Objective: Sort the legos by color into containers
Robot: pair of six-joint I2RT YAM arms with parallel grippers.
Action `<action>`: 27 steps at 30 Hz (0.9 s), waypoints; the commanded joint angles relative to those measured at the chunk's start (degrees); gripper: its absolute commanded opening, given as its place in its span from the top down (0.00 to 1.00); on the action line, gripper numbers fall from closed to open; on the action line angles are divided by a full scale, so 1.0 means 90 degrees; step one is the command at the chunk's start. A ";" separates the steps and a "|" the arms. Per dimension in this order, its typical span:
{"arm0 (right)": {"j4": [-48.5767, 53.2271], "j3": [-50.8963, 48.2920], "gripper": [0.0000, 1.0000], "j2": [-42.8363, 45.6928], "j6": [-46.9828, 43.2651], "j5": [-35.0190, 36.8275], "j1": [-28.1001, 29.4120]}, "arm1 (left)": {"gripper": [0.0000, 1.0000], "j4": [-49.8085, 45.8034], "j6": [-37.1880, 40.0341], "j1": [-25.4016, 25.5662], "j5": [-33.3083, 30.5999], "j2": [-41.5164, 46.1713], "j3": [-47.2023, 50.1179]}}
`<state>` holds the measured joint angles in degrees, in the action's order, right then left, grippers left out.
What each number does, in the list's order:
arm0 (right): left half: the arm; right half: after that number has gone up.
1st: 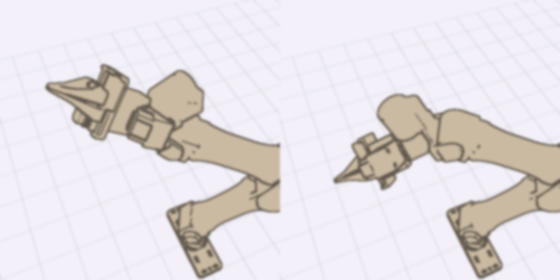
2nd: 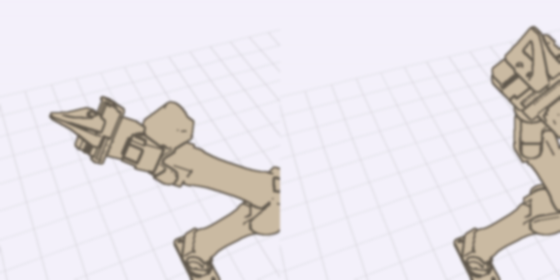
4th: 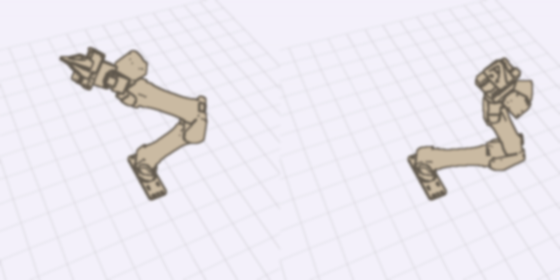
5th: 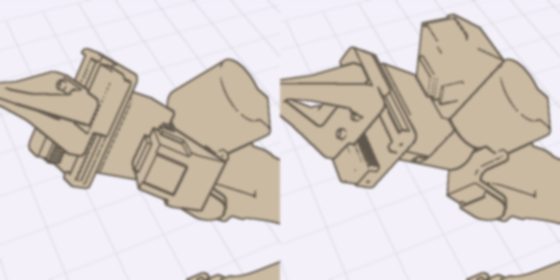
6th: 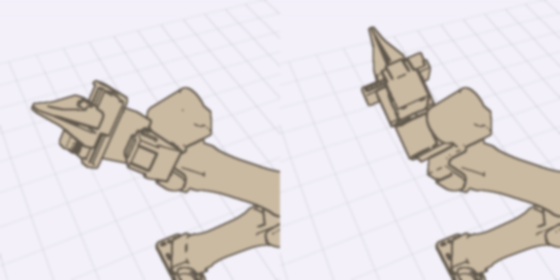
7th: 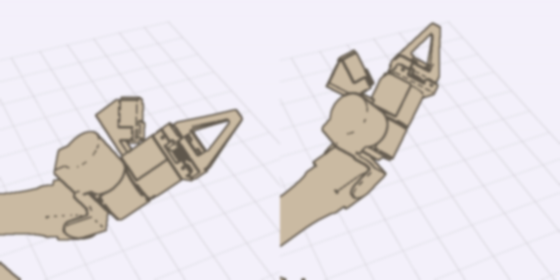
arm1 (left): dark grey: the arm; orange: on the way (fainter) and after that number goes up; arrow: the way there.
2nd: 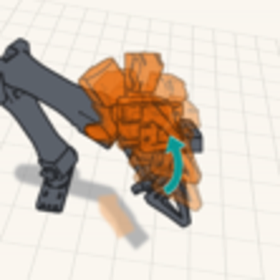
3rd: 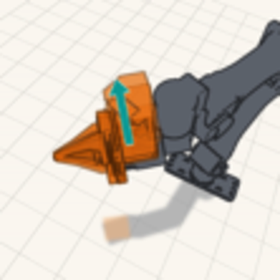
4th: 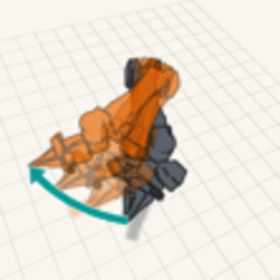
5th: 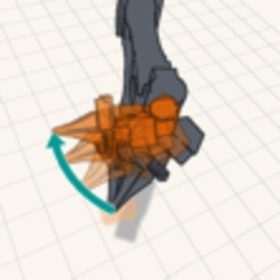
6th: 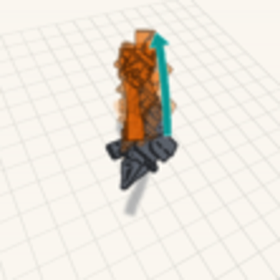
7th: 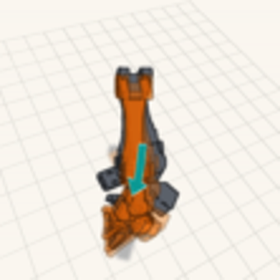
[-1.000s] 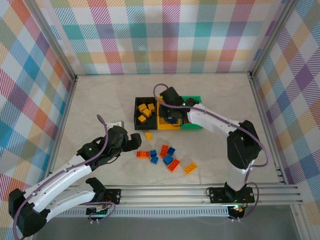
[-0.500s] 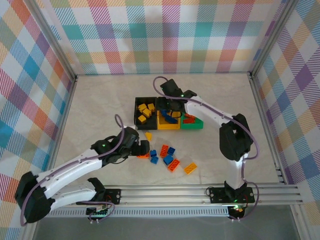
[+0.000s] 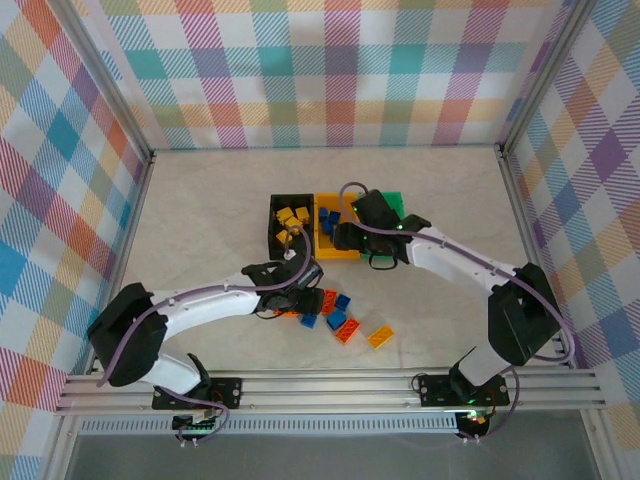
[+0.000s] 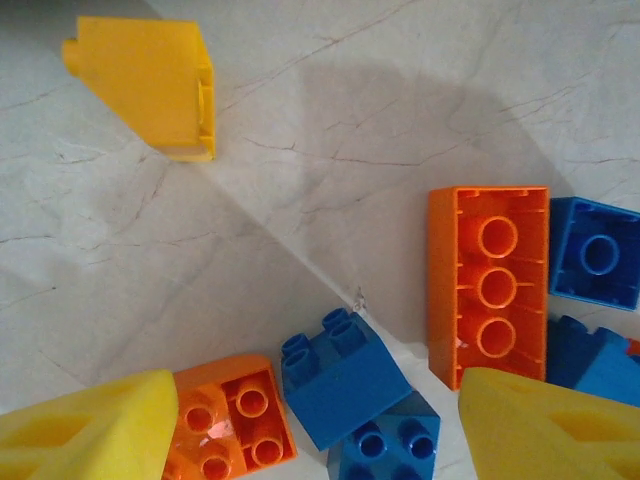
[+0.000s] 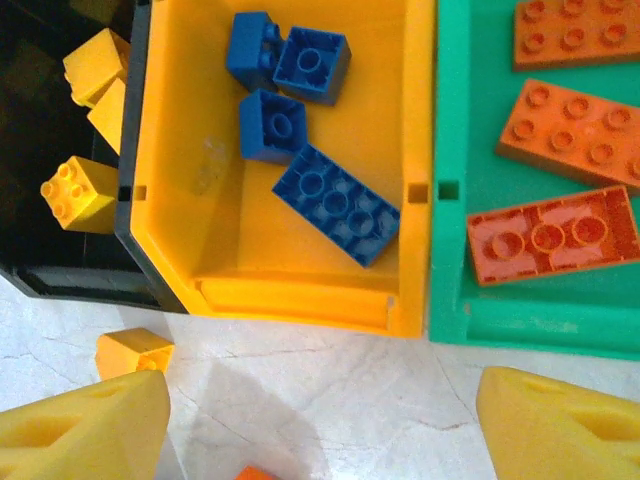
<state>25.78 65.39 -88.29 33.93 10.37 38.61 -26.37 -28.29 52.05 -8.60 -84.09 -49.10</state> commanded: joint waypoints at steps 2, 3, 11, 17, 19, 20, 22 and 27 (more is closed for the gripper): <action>-0.0192 -0.0333 0.19 0.0477 0.0202 0.0032 0.0026 | 0.29 0.0076 0.0318 0.0129 -0.0042 -0.0386 -0.0369; -0.0189 -0.0386 0.19 0.0543 0.0214 0.0057 0.0024 | 0.30 0.0044 0.0328 0.0162 -0.0040 -0.0468 -0.0417; -0.0145 -0.0519 0.18 0.0806 0.0154 0.0241 0.0004 | 0.41 -0.0238 0.0343 0.0327 -0.0024 -0.0988 -0.0539; -0.0149 -0.0546 0.18 0.0864 0.0186 0.0273 -0.0047 | 0.56 -0.0407 0.0354 0.0425 -0.0116 -0.1095 -0.0561; -0.0149 -0.0556 0.18 0.0883 0.0221 0.0275 -0.0061 | 0.62 -0.0424 0.0342 0.0427 -0.0183 -0.1068 -0.0546; -0.0158 -0.0563 0.18 0.0901 0.0224 0.0265 -0.0069 | 0.64 -0.0413 0.0348 0.0437 -0.0195 -0.1028 -0.0531; -0.0147 -0.0566 0.18 0.0932 0.0229 0.0264 -0.0074 | 0.67 -0.0410 0.0346 0.0437 -0.0225 -0.0937 -0.0552; -0.0112 -0.0619 0.18 0.1028 0.0291 0.0275 -0.0096 | 0.72 -0.0542 0.0338 0.0436 -0.0360 -0.0612 -0.0814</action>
<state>25.28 60.62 -81.01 35.46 11.99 38.17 -28.99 -25.45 55.44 -10.07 -93.01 -53.52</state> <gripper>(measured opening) 0.817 0.362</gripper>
